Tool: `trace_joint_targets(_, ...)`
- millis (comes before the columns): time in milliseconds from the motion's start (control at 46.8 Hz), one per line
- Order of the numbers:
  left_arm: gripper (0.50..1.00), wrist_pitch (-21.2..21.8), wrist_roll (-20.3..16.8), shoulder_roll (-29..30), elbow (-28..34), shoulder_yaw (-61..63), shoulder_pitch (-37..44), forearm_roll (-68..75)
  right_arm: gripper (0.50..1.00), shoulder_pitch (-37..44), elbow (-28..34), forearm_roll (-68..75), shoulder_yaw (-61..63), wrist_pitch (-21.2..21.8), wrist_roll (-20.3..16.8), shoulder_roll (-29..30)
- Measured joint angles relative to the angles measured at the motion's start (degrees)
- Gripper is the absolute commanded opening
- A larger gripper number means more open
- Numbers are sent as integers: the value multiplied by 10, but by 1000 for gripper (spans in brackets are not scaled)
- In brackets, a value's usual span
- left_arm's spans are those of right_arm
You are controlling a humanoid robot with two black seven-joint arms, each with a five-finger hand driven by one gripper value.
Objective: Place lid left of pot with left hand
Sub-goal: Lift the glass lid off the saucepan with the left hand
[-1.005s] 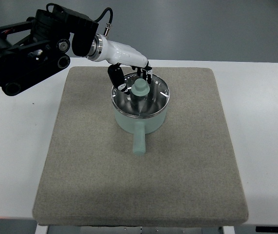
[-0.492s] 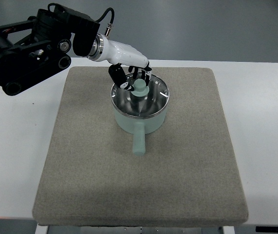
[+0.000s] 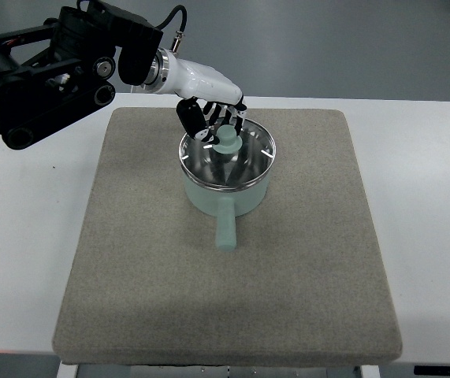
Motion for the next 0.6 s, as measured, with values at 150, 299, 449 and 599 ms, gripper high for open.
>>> trace_joint_targets(150,500,0,0,1,0,-1,-5,1,921,0,0,0,0,0,0,0)
trace_joint_targets(299,500,0,0,10,0,-2,-20,1,921,0,0,0,0,0,0,0)
trace_joint_targets(449,500,0,0,34,0,-3,-29,1,921,0,0,0,0,0,0,0)
trace_joint_targets(599,500,0,0,82,-1,-3,-29,1,921,0,0,0,0,0,0,0)
